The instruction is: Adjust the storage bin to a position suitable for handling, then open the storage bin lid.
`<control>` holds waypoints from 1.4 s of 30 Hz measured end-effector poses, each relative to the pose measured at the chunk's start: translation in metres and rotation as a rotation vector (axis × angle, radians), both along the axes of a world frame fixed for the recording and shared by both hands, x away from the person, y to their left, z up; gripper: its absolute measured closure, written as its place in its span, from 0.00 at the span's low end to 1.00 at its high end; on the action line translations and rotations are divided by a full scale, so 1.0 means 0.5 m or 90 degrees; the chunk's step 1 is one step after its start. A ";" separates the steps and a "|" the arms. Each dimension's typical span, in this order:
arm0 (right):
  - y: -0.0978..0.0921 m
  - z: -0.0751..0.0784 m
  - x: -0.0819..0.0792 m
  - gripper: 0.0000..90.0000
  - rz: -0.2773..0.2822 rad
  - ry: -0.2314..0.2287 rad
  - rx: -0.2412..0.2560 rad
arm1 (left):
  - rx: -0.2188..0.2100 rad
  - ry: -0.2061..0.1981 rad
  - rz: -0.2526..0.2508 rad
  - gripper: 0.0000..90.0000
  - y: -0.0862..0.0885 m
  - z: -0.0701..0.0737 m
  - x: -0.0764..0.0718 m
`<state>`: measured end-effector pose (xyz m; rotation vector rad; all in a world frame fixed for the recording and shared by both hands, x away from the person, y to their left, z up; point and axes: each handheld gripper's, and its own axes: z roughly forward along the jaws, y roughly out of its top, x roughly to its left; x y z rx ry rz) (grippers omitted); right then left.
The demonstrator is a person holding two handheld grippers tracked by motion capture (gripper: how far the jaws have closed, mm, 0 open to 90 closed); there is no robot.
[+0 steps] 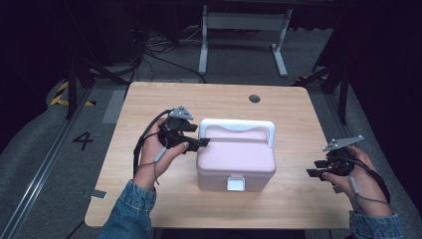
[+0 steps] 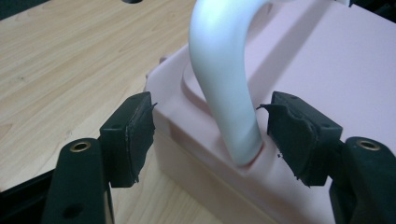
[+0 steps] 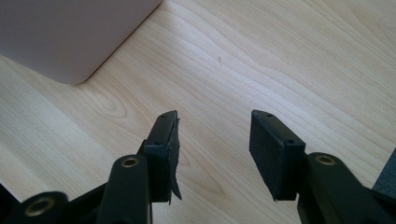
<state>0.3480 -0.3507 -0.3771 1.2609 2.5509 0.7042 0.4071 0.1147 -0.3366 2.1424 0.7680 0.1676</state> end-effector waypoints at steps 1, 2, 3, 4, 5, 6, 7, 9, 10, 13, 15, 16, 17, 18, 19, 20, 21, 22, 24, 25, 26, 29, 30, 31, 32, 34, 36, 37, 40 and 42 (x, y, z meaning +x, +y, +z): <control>-0.001 0.000 0.000 0.59 0.000 -0.003 -0.001 | -0.004 -0.005 0.005 0.36 -0.005 -0.002 0.005; -0.003 0.001 0.000 0.59 -0.002 -0.004 0.000 | -0.005 -0.002 0.007 0.35 -0.006 -0.003 0.007; -0.004 0.001 0.000 0.59 -0.004 -0.005 -0.001 | -0.009 -0.003 0.013 0.35 -0.008 -0.004 0.009; -0.004 0.000 0.001 0.59 -0.005 -0.005 -0.001 | -0.013 0.000 0.017 0.34 -0.010 -0.005 0.012; -0.005 -0.001 0.002 0.59 -0.006 -0.003 -0.002 | -0.013 -0.007 0.015 0.34 -0.011 -0.006 0.015; -0.005 -0.002 0.002 0.59 -0.006 -0.002 0.001 | -0.017 -0.008 0.018 0.35 -0.013 -0.007 0.017; -0.005 -0.002 0.003 0.59 -0.005 -0.003 -0.002 | -0.014 -0.015 0.016 0.36 -0.015 -0.006 0.019; -0.004 -0.002 0.004 0.59 -0.004 -0.002 0.000 | -0.021 -0.020 0.023 0.42 -0.020 -0.005 0.020; -0.004 -0.002 0.003 0.59 -0.004 -0.003 0.002 | -0.015 -0.022 0.019 0.46 -0.020 -0.003 0.020; -0.006 0.000 0.003 0.59 -0.006 -0.007 0.005 | -0.011 -0.051 0.015 0.58 -0.030 0.003 0.016; -0.010 -0.001 0.003 0.59 -0.006 -0.008 0.005 | -0.002 -0.069 0.012 0.65 -0.036 0.010 0.010; -0.011 -0.001 0.004 0.59 -0.008 -0.007 0.005 | -0.005 -0.072 0.011 0.67 -0.036 0.013 0.007; -0.011 -0.002 0.004 0.59 -0.008 -0.007 0.005 | -0.006 -0.074 0.009 0.70 -0.036 0.015 0.004; -0.012 -0.002 0.005 0.59 -0.008 -0.007 0.005 | -0.007 -0.076 0.014 0.70 -0.036 0.017 0.002; -0.012 -0.002 0.005 0.59 -0.008 -0.006 0.004 | -0.010 -0.077 0.016 0.72 -0.035 0.017 0.001; -0.012 -0.002 0.005 0.59 -0.008 -0.007 0.003 | -0.012 -0.074 0.015 0.74 -0.032 0.020 0.000; -0.011 -0.002 0.005 0.59 -0.008 -0.008 0.003 | -0.014 -0.079 0.012 0.74 -0.029 0.021 0.000; -0.009 -0.001 0.004 0.59 -0.007 -0.008 0.003 | -0.020 -0.076 0.015 0.75 -0.028 0.022 -0.002; -0.007 -0.001 0.003 0.59 -0.006 -0.009 0.004 | -0.025 -0.074 0.011 0.76 -0.026 0.025 -0.003; -0.006 -0.001 0.003 0.59 -0.005 -0.011 0.002 | -0.025 -0.077 0.014 0.76 -0.027 0.025 -0.005; -0.006 -0.001 0.003 0.59 -0.005 -0.011 0.002 | -0.025 -0.077 0.014 0.76 -0.027 0.025 -0.005; -0.004 0.003 0.003 0.60 -0.003 -0.023 0.003 | -0.027 -0.083 0.009 0.76 -0.027 0.029 -0.012; -0.003 0.004 0.003 0.60 0.002 -0.029 0.003 | -0.027 -0.085 0.004 0.76 -0.026 0.032 -0.013; -0.003 0.004 0.003 0.60 0.002 -0.029 0.003 | -0.027 -0.085 0.004 0.76 -0.026 0.032 -0.013; -0.002 0.006 0.002 0.61 0.003 -0.033 0.005 | -0.033 -0.090 0.008 0.76 -0.027 0.032 -0.015; -0.001 0.008 0.002 0.61 0.006 -0.039 0.007 | -0.031 -0.094 0.003 0.76 -0.026 0.037 -0.014; 0.000 0.010 0.001 0.62 0.008 -0.050 0.008 | -0.036 -0.097 0.006 0.76 -0.026 0.040 -0.013; 0.000 0.011 0.001 0.62 0.008 -0.053 0.010 | -0.036 -0.100 0.003 0.76 -0.025 0.041 -0.010; 0.000 0.017 -0.001 0.62 0.008 -0.065 0.023 | -0.035 -0.101 0.003 0.76 -0.025 0.049 -0.004; 0.000 0.023 -0.002 0.63 0.008 -0.077 0.036 | -0.040 -0.103 0.007 0.76 -0.026 0.056 0.001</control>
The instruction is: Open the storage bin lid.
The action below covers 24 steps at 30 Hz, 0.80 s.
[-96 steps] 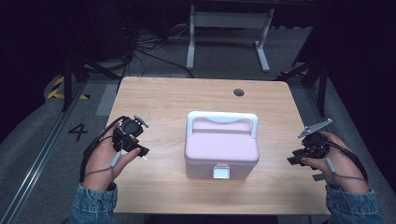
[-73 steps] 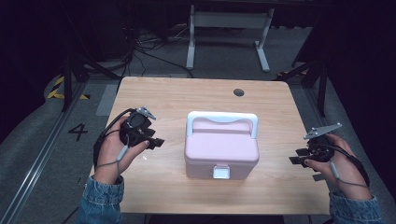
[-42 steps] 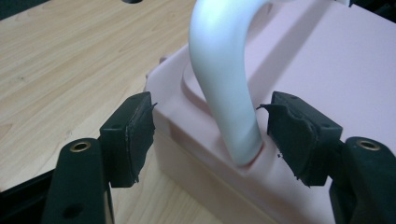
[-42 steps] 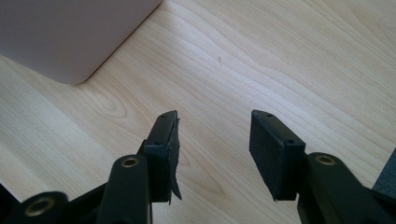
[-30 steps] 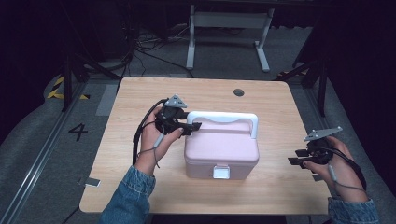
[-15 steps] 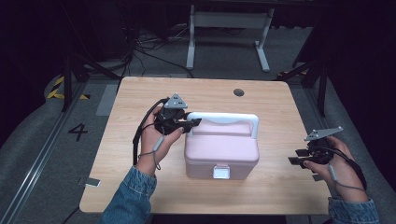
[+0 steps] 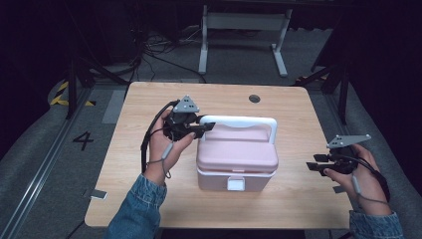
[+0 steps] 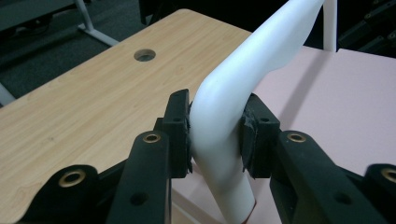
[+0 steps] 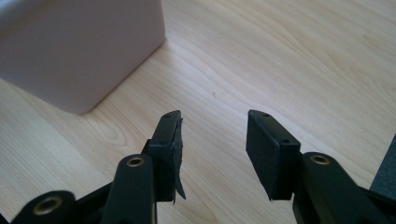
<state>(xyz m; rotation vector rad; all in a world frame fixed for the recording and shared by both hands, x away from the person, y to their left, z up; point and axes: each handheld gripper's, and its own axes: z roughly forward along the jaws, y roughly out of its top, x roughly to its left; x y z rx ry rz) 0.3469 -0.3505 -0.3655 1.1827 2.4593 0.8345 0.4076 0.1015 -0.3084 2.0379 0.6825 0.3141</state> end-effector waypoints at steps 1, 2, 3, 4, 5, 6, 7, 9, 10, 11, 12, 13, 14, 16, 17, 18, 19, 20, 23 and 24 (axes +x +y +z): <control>0.000 0.002 -0.001 0.63 0.003 -0.005 0.005 | 0.003 0.001 -0.001 0.76 0.000 0.003 0.003; 0.001 0.004 -0.001 0.63 0.004 -0.007 0.011 | 0.006 0.000 0.000 0.76 0.000 0.007 0.008; 0.000 0.007 -0.002 0.64 0.008 -0.010 0.021 | 0.007 0.002 0.003 0.76 -0.001 0.010 0.011; 0.000 0.009 -0.003 0.65 0.009 -0.015 0.028 | 0.009 0.001 0.005 0.75 -0.001 0.013 0.013; 0.000 0.011 -0.004 0.66 0.007 -0.017 0.035 | 0.007 0.002 0.005 0.75 -0.001 0.016 0.015; 0.000 0.013 -0.004 0.67 0.008 -0.020 0.039 | 0.012 0.002 0.008 0.75 -0.001 0.022 0.017; 0.000 0.013 -0.004 0.67 0.008 -0.020 0.039 | 0.012 0.002 0.008 0.75 -0.001 0.022 0.017; 0.002 0.016 -0.007 0.68 0.009 -0.016 0.057 | 0.021 -0.003 0.010 0.75 -0.004 0.029 0.019; 0.002 0.018 -0.007 0.68 0.018 -0.016 0.067 | 0.031 -0.006 0.008 0.75 -0.004 0.034 0.020; 0.004 0.021 -0.009 0.69 0.026 -0.016 0.080 | 0.029 -0.005 0.012 0.75 -0.006 0.036 0.020; 0.006 0.025 -0.010 0.69 0.033 -0.020 0.092 | 0.031 -0.007 0.014 0.75 -0.007 0.038 0.021; 0.009 0.029 -0.012 0.70 0.040 -0.026 0.102 | 0.033 -0.006 0.016 0.75 -0.008 0.040 0.021; 0.012 0.034 -0.013 0.70 0.048 -0.031 0.111 | 0.041 -0.005 0.013 0.75 -0.007 0.043 0.023; 0.020 0.042 -0.017 0.72 0.064 -0.040 0.125 | 0.040 -0.004 0.014 0.75 -0.007 0.044 0.025; 0.023 0.045 -0.018 0.73 0.071 -0.046 0.128 | 0.039 -0.003 0.013 0.75 -0.006 0.045 0.026; 0.027 0.048 -0.019 0.74 0.076 -0.049 0.132 | 0.035 0.000 0.015 0.75 -0.006 0.045 0.027; 0.030 0.051 -0.021 0.75 0.079 -0.051 0.135 | 0.032 0.003 0.014 0.75 -0.005 0.045 0.029; 0.034 0.053 -0.021 0.75 0.085 -0.055 0.137 | 0.032 0.002 0.014 0.75 -0.004 0.045 0.032; 0.047 0.057 -0.021 0.77 0.115 -0.055 0.156 | 0.021 0.005 0.019 0.75 -0.003 0.045 0.037; 0.051 0.059 -0.022 0.77 0.124 -0.057 0.160 | 0.021 0.005 0.017 0.75 -0.002 0.045 0.039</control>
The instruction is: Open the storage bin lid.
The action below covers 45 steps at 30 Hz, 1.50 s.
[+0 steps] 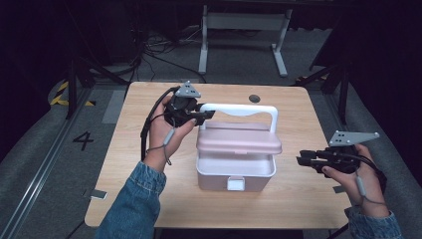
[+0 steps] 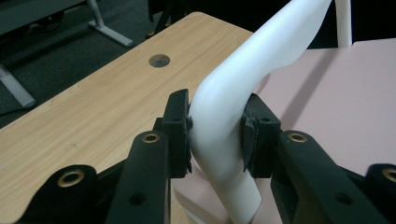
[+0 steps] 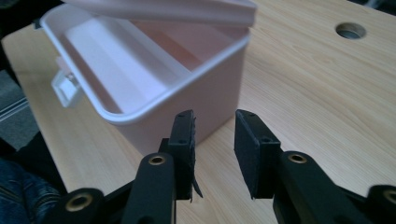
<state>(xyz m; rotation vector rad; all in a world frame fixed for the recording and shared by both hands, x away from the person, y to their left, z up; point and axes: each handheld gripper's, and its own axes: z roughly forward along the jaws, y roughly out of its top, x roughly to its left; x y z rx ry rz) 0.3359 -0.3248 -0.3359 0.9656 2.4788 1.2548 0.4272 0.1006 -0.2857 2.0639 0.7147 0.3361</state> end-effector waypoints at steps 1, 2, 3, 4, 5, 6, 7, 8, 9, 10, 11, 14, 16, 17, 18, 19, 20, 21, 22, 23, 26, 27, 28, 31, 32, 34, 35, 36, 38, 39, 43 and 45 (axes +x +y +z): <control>0.005 0.002 -0.001 0.78 0.008 -0.001 0.006 | -0.002 -0.002 0.000 0.75 0.001 0.000 0.002; 0.005 0.002 -0.001 0.78 0.008 -0.001 0.006 | -0.002 -0.002 0.000 0.75 0.001 0.000 0.002; 0.011 0.004 -0.002 0.79 0.014 -0.006 0.008 | -0.005 0.004 0.002 0.75 0.001 0.001 0.003; 0.021 0.008 -0.003 0.80 0.027 -0.014 0.011 | -0.011 0.005 0.006 0.75 0.001 0.001 0.006; 0.026 0.009 -0.004 0.82 0.032 -0.020 0.013 | -0.011 0.005 0.007 0.75 0.001 0.001 0.007; 0.030 0.009 -0.004 0.82 0.037 -0.026 0.017 | -0.012 0.003 0.004 0.75 0.002 0.001 0.010; 0.035 0.009 -0.005 0.83 0.046 -0.028 0.025 | -0.016 0.002 0.007 0.75 0.002 0.000 0.011; 0.040 0.008 -0.004 0.84 0.059 -0.030 0.034 | -0.023 0.006 0.010 0.75 0.002 -0.001 0.012; 0.046 0.007 -0.004 0.85 0.073 -0.033 0.046 | -0.023 0.006 0.010 0.75 0.002 -0.001 0.012; 0.052 0.006 -0.004 0.86 0.088 -0.039 0.055 | -0.029 0.007 0.013 0.75 0.003 -0.002 0.016; 0.052 0.006 -0.004 0.86 0.088 -0.039 0.055 | -0.029 0.007 0.013 0.75 0.003 -0.002 0.016; 0.074 0.005 -0.001 0.92 0.105 -0.077 0.073 | -0.031 0.008 0.013 0.74 0.003 -0.005 0.018; 0.080 0.004 0.002 0.95 0.106 -0.089 0.090 | -0.028 0.004 0.015 0.74 0.002 -0.005 0.018; 0.082 0.003 0.004 0.97 0.105 -0.092 0.102 | -0.028 0.005 0.015 0.74 0.002 -0.005 0.017; 0.082 0.003 0.004 0.97 0.105 -0.092 0.102 | -0.028 0.005 0.015 0.74 0.002 -0.005 0.017; 0.084 -0.001 0.009 1.00 0.110 -0.093 0.127 | -0.028 0.003 0.016 0.74 0.001 -0.005 0.017; 0.084 -0.001 0.009 1.00 0.110 -0.093 0.127 | -0.028 0.003 0.016 0.74 0.001 -0.005 0.017; 0.085 -0.004 0.012 1.00 0.111 -0.089 0.138 | -0.026 0.003 0.016 0.74 0.001 -0.006 0.017; 0.088 -0.008 0.015 1.00 0.110 -0.087 0.144 | -0.026 0.003 0.016 0.74 0.001 -0.006 0.017; 0.090 -0.010 0.016 1.00 0.106 -0.087 0.145 | -0.020 0.005 0.013 0.74 0.001 -0.007 0.017; 0.094 -0.014 0.019 1.00 0.100 -0.089 0.155 | -0.020 0.000 0.017 0.73 -0.001 -0.008 0.015; 0.094 -0.014 0.019 1.00 0.100 -0.089 0.155 | -0.020 0.000 0.020 0.73 -0.001 -0.008 0.013; 0.096 -0.015 0.020 1.00 0.098 -0.089 0.158 | -0.018 0.000 0.019 0.73 0.000 -0.008 0.013; 0.099 -0.018 0.021 1.00 0.098 -0.090 0.160 | 0.001 -0.009 0.021 0.70 0.002 -0.006 0.011; 0.100 -0.019 0.022 1.00 0.100 -0.089 0.161 | -0.003 -0.011 0.027 0.66 0.002 -0.006 0.010; 0.100 -0.019 0.022 1.00 0.099 -0.089 0.163 | -0.010 -0.014 0.034 0.56 0.005 -0.004 0.008; 0.100 -0.019 0.022 1.00 0.099 -0.089 0.163 | -0.010 -0.014 0.034 0.52 0.005 -0.004 0.008; 0.100 -0.019 0.022 1.00 0.099 -0.089 0.163 | -0.007 -0.028 0.039 0.52 0.007 -0.003 0.009; 0.100 -0.020 0.023 1.00 0.098 -0.089 0.162 | -0.013 -0.029 0.043 0.48 0.011 0.000 0.006; 0.100 -0.020 0.023 1.00 0.098 -0.088 0.161 | -0.014 -0.031 0.043 0.46 0.013 0.001 0.005; 0.099 -0.019 0.022 1.00 0.095 -0.088 0.161 | -0.012 -0.039 0.049 0.40 0.025 0.007 -0.006; 0.098 -0.018 0.022 1.00 0.092 -0.090 0.162 | -0.015 -0.045 0.051 0.40 0.033 0.009 -0.013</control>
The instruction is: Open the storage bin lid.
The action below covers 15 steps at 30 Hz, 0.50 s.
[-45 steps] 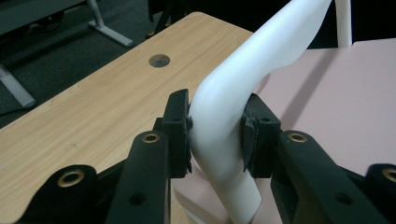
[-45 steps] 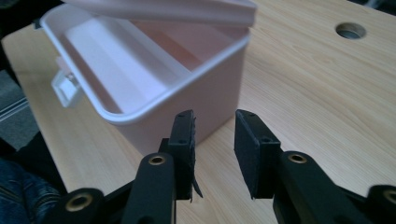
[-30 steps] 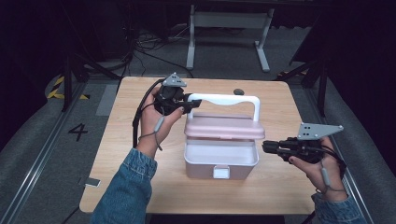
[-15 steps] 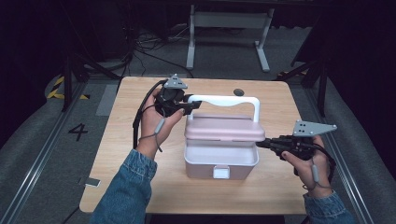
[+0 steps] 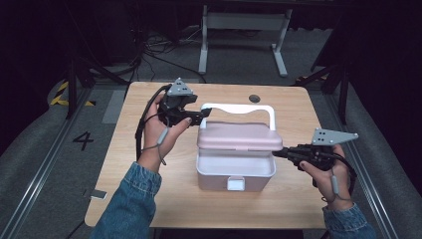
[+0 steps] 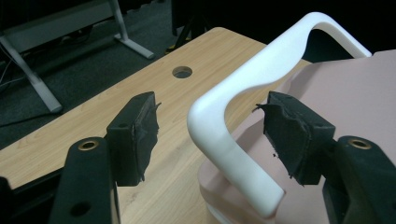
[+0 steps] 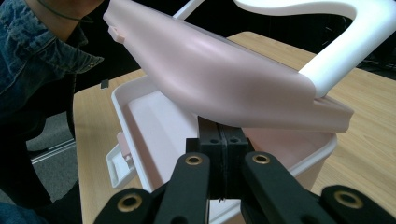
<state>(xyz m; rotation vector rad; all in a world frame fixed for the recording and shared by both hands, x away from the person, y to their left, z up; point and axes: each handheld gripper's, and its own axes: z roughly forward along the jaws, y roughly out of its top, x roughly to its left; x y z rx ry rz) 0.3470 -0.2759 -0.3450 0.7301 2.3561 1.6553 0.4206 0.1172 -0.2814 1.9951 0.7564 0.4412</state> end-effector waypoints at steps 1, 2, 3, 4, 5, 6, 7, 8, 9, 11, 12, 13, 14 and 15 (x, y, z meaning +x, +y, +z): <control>0.000 0.001 0.000 1.00 0.000 0.001 0.001 | 0.001 0.001 0.001 0.39 0.004 0.001 -0.004; 0.000 0.001 0.000 1.00 -0.001 0.001 0.002 | 0.003 -0.001 -0.001 0.39 0.008 0.002 -0.006; 0.000 0.001 0.000 1.00 -0.001 0.001 0.002 | 0.002 0.002 -0.004 0.39 0.012 0.002 -0.010; 0.000 0.001 0.000 1.00 -0.002 0.001 0.003 | 0.003 0.004 -0.006 0.39 0.016 0.002 -0.014; 0.000 0.001 0.000 1.00 -0.002 0.001 0.003 | 0.007 0.008 -0.009 0.39 0.020 0.003 -0.017; 0.000 0.002 0.000 1.00 -0.002 0.001 0.003 | 0.011 0.007 -0.011 0.38 0.026 0.005 -0.022; 0.000 0.002 0.000 1.00 -0.003 0.000 0.003 | 0.014 0.002 -0.014 0.38 0.032 0.007 -0.026; 0.000 0.002 0.001 1.00 -0.003 0.000 0.003 | 0.011 0.004 -0.013 0.38 0.036 0.009 -0.031; 0.000 0.003 0.001 1.00 -0.004 0.001 0.003 | 0.010 0.005 -0.020 0.38 0.043 0.011 -0.037; 0.001 0.003 0.002 1.00 -0.005 0.001 0.003 | 0.008 0.008 -0.027 0.37 0.053 0.012 -0.046; 0.001 0.003 0.002 1.00 -0.005 0.001 0.003 | 0.008 0.008 -0.027 0.36 0.053 0.012 -0.046; 0.001 0.003 0.003 1.00 -0.005 -0.001 0.002 | 0.011 0.012 -0.033 0.36 0.059 0.011 -0.051; 0.003 0.004 0.003 1.00 -0.006 0.000 0.001 | 0.011 0.013 -0.036 0.36 0.063 0.009 -0.055; 0.003 0.004 0.003 1.00 -0.006 0.000 0.001 | 0.009 0.015 -0.038 0.36 0.066 0.007 -0.058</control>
